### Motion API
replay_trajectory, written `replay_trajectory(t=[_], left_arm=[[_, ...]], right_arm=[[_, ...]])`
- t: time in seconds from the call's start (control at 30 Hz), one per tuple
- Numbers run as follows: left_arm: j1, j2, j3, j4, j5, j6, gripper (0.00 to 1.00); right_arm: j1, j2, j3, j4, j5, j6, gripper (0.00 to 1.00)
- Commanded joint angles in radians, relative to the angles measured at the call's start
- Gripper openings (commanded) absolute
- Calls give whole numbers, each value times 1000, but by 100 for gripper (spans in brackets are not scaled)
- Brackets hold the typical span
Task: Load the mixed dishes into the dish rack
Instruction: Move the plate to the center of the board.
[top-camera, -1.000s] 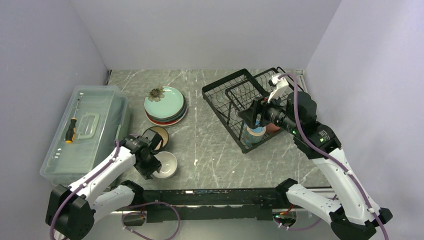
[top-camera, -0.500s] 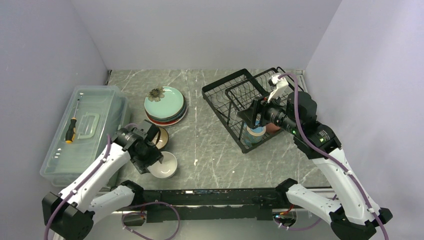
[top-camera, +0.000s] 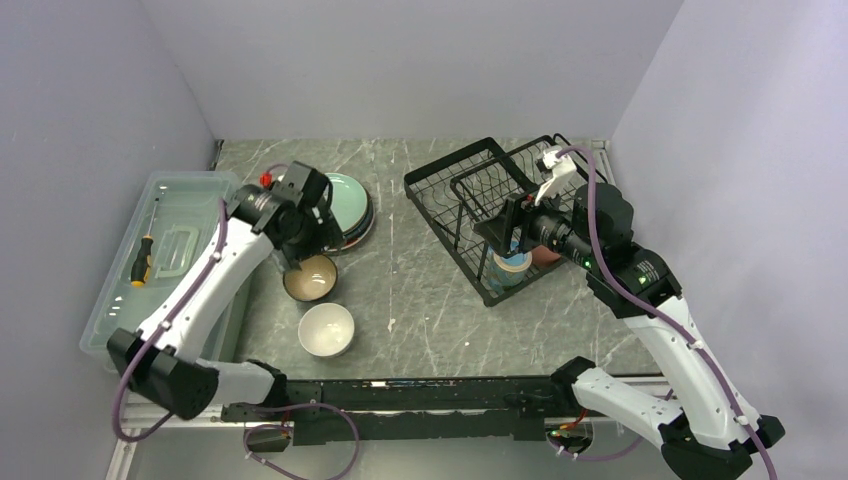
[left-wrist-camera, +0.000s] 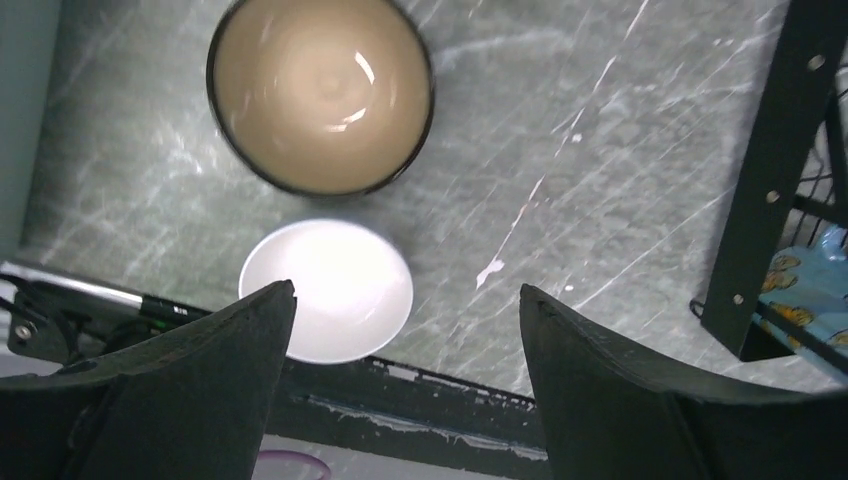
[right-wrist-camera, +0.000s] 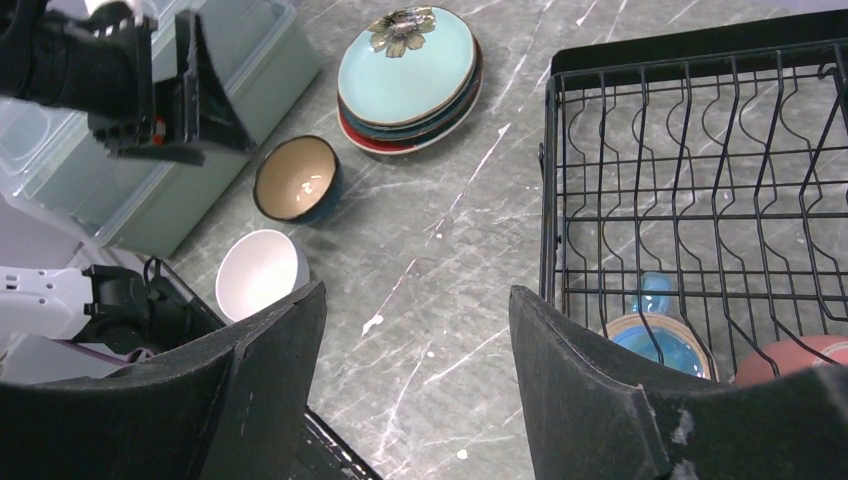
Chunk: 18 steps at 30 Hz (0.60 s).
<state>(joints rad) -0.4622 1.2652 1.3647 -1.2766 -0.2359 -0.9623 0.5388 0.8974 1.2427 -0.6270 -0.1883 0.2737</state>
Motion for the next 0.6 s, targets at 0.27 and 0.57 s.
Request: replay_trajectory(t=[0.27,0.57], left_arm=[[167,235,336,187,-49,291,92],[286,423,565,210,-35,364,99]], right_arm=[[4,-46,-25,15,2,14,71],[3,-69,-41,13,1,15,75]])
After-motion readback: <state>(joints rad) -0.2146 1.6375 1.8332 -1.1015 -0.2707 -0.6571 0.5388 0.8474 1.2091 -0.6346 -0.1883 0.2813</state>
